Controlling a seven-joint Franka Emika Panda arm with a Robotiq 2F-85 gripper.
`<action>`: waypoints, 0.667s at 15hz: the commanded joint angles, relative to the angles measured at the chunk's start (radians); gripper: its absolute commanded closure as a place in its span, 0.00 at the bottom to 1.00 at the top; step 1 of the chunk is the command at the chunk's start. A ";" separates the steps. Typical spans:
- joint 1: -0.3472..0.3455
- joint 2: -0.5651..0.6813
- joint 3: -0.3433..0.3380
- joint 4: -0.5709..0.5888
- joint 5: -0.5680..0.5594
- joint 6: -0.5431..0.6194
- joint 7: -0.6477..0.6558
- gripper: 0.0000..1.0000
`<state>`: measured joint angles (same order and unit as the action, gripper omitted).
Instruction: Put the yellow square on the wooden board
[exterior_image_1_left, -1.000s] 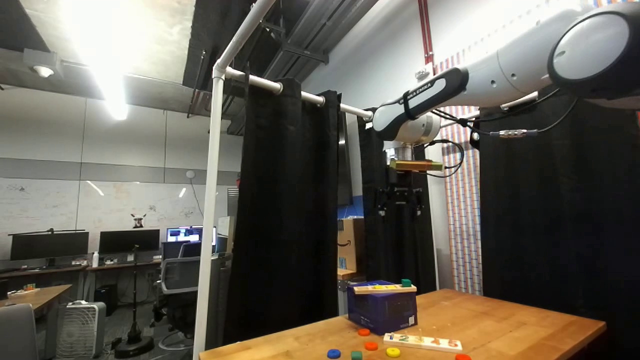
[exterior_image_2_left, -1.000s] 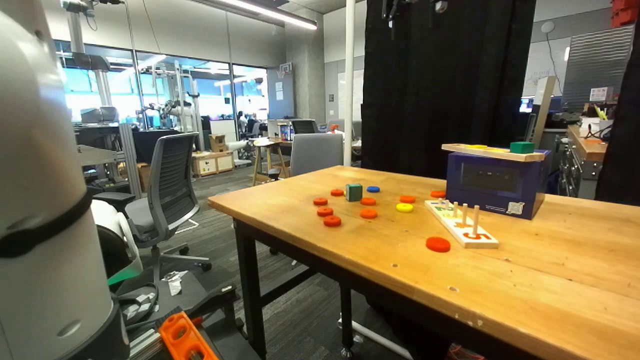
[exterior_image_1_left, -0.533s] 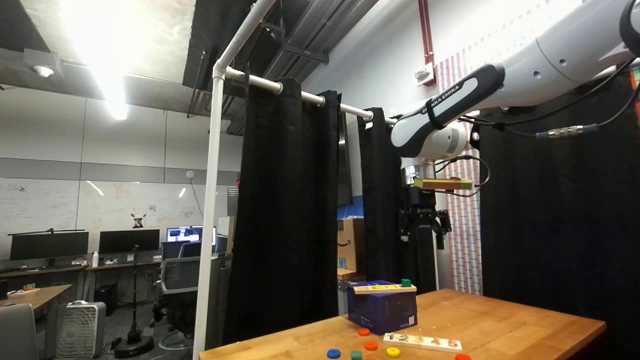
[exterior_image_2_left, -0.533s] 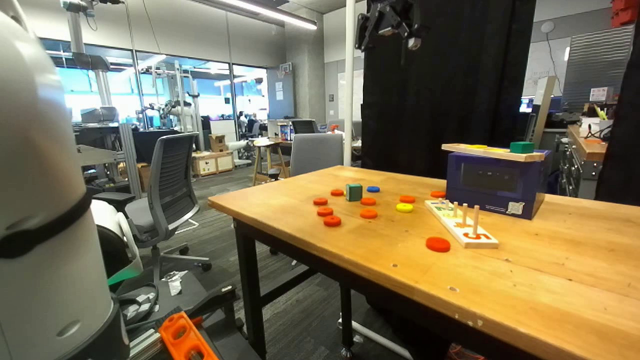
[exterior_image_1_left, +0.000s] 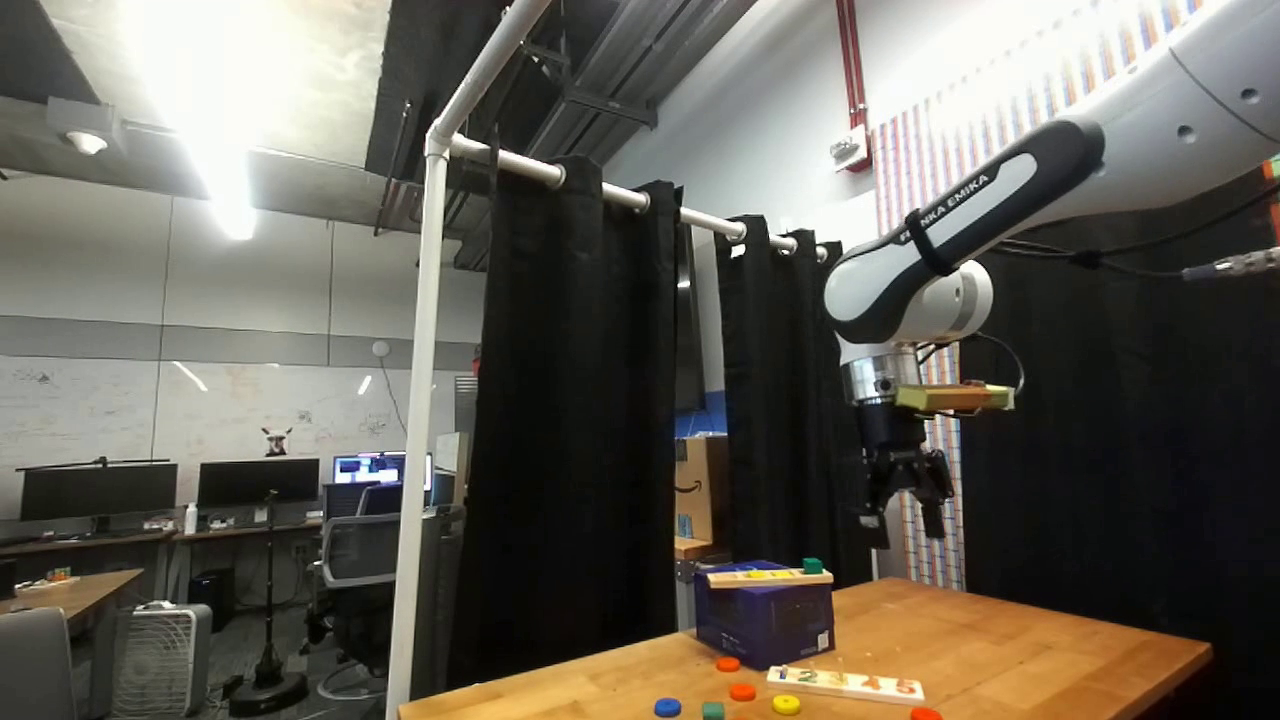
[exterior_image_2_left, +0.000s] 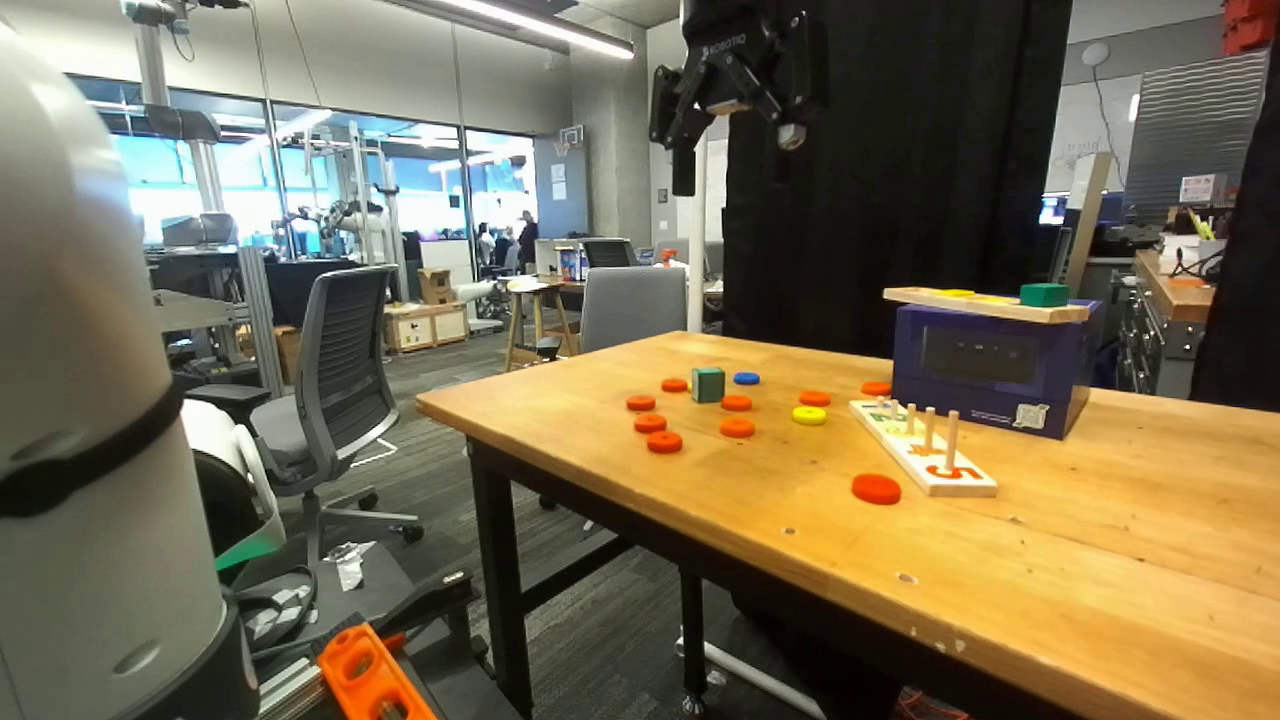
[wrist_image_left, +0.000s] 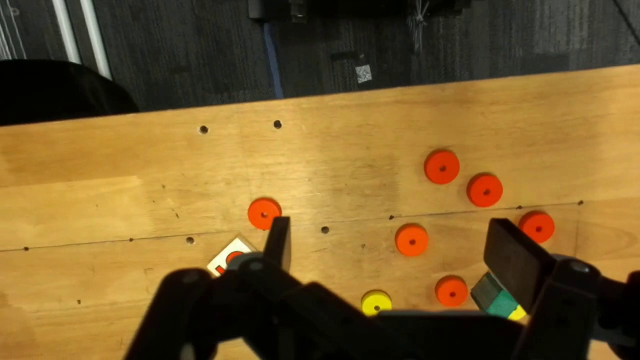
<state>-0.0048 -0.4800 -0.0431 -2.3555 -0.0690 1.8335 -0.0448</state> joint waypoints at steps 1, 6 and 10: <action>-0.007 -0.158 -0.011 -0.113 -0.022 0.013 -0.068 0.00; -0.010 -0.261 -0.046 -0.182 -0.017 0.002 -0.126 0.00; -0.014 -0.299 -0.073 -0.204 -0.016 0.002 -0.153 0.00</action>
<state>-0.0054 -0.7265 -0.1014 -2.5335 -0.0754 1.8321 -0.1628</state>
